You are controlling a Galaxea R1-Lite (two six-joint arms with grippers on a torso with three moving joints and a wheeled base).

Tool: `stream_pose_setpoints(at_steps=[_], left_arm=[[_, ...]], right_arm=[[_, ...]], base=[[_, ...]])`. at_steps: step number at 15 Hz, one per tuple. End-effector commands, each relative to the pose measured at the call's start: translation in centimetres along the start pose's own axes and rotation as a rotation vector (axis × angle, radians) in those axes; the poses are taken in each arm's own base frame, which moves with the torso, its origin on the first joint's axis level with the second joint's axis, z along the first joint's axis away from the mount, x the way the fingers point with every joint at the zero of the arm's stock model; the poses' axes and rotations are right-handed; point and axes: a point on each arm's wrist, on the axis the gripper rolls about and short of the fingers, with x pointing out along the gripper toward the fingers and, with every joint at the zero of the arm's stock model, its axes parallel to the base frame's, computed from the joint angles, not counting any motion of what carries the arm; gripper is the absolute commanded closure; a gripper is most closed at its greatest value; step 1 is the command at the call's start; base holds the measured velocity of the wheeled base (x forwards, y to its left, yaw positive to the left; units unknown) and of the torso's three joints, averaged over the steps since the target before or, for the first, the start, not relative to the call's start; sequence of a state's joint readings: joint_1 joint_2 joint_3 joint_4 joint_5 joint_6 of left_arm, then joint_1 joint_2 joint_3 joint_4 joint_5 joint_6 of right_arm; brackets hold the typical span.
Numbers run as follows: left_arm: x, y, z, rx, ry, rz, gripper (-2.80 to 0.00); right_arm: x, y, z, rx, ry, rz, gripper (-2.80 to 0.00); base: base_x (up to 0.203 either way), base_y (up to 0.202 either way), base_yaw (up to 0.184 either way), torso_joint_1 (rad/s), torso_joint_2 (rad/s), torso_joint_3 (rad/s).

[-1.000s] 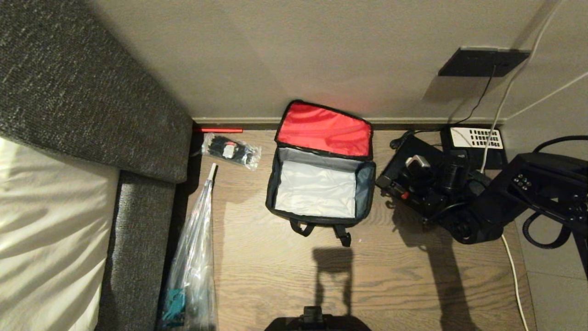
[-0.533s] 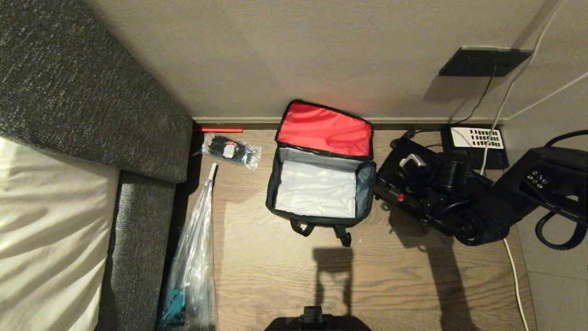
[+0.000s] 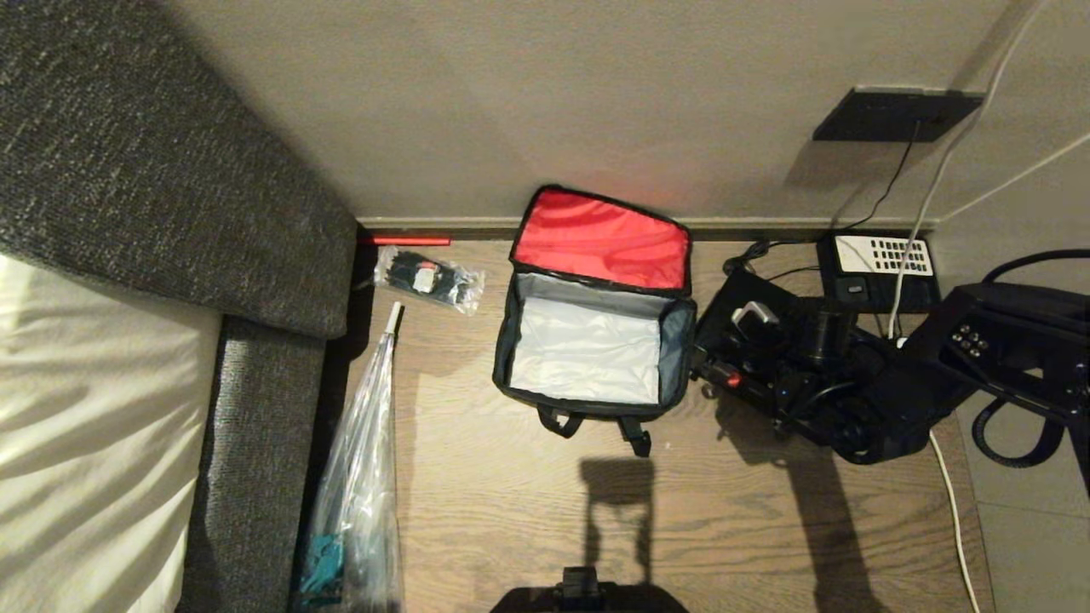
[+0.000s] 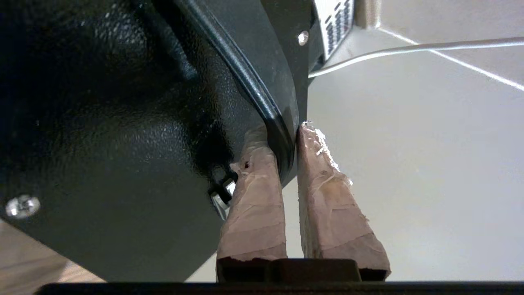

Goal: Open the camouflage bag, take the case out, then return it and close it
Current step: Release the handle

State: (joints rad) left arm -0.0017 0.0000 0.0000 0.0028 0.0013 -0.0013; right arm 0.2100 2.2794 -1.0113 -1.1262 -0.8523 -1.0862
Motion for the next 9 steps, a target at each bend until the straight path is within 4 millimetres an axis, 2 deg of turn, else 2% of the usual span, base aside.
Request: stream_pose_setpoints(at_steps=[1, 4, 9], left_arm=[[0.0, 0.0, 0.0, 0.0, 0.0, 0.0, 0.0], [0.0, 0.0, 0.0, 0.0, 0.0, 0.0, 0.0], [0.0, 0.0, 0.0, 0.0, 0.0, 0.0, 0.0]], right_arm=[[0.5, 1.4, -0.1, -0.025, 0.009, 0.014, 0.0], [0.7, 1.7, 0.0, -0.026, 0.01, 0.016, 0.0], [-1.0, -0.6, 0.7, -0.003, -0.019, 0.01, 0.0]], base=[[0.0, 0.0, 0.0, 0.0, 0.0, 0.0], [0.0, 0.0, 0.0, 0.0, 0.0, 0.0], [0.0, 0.0, 0.0, 0.0, 0.0, 0.0]])
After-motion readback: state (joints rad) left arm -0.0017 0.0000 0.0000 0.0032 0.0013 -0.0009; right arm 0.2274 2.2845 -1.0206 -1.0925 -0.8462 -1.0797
